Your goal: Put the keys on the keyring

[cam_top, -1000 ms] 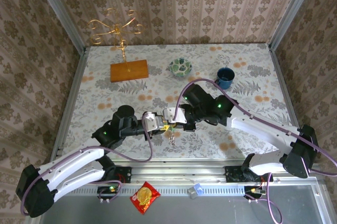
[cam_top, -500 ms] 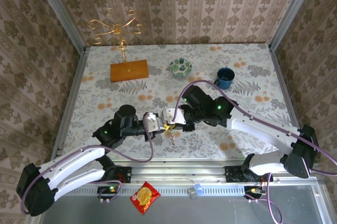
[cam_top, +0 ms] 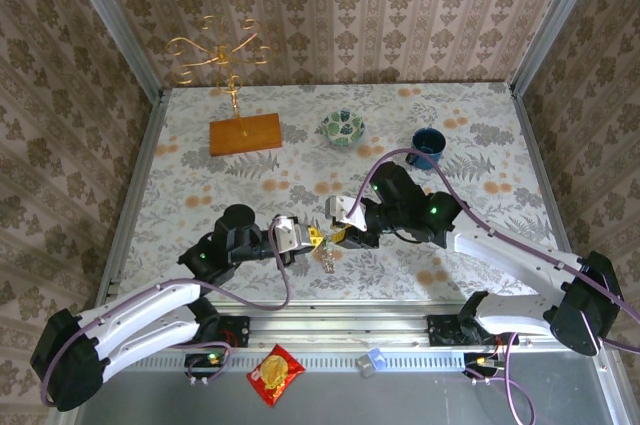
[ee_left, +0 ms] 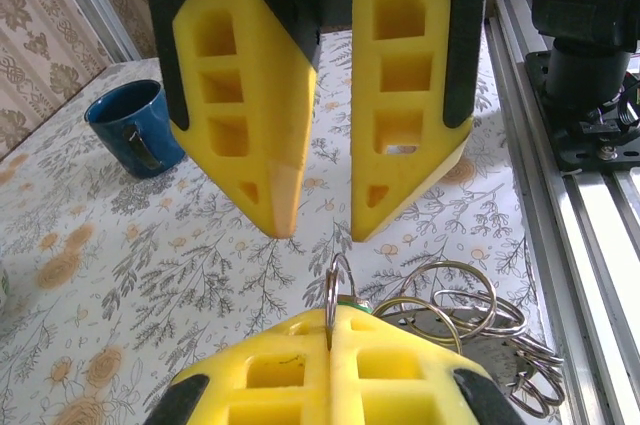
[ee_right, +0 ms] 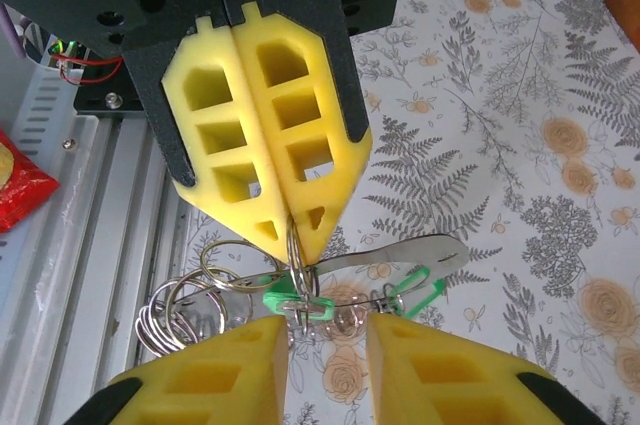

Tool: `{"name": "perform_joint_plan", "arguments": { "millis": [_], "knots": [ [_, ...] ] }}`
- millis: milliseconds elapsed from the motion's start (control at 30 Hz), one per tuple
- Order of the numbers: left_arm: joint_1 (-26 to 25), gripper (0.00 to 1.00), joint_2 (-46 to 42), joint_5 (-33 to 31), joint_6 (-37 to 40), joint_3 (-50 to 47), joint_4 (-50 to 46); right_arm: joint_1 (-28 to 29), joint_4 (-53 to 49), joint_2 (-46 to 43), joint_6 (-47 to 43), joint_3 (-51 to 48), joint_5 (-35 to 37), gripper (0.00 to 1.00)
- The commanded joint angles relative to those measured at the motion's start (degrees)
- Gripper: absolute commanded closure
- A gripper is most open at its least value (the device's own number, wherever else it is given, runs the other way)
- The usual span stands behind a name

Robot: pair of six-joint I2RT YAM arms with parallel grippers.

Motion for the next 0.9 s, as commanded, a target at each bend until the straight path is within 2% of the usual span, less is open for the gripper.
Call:
{"name": "perform_joint_plan", "arguments": {
  "millis": [0,267,567,867],
  "knots": [
    [-0.08,1.0,-1.14,0.86,-1.38,-0.15,4.29,-0.28,1.37,0.5,1.39,-0.36,-2.7,0.76],
    [-0.09,1.0,-1.26,0.59,-1.38,-0.51,4.72,-0.48,0.29,1.24,1.29,-0.14,-3.17,0.83],
    [-0.02,1.0,-1.61,0.59,-1.55,-0.95,5.53,-0.65,-0.01,1.65,1.52,0.05,-1.83,1.0],
    [-0.09,1.0,-1.52,0.51,-2.02,-2.0,7.26,-0.7,0.65,4.24,2.09,0.29,-2.84,1.0]
  ]
}}
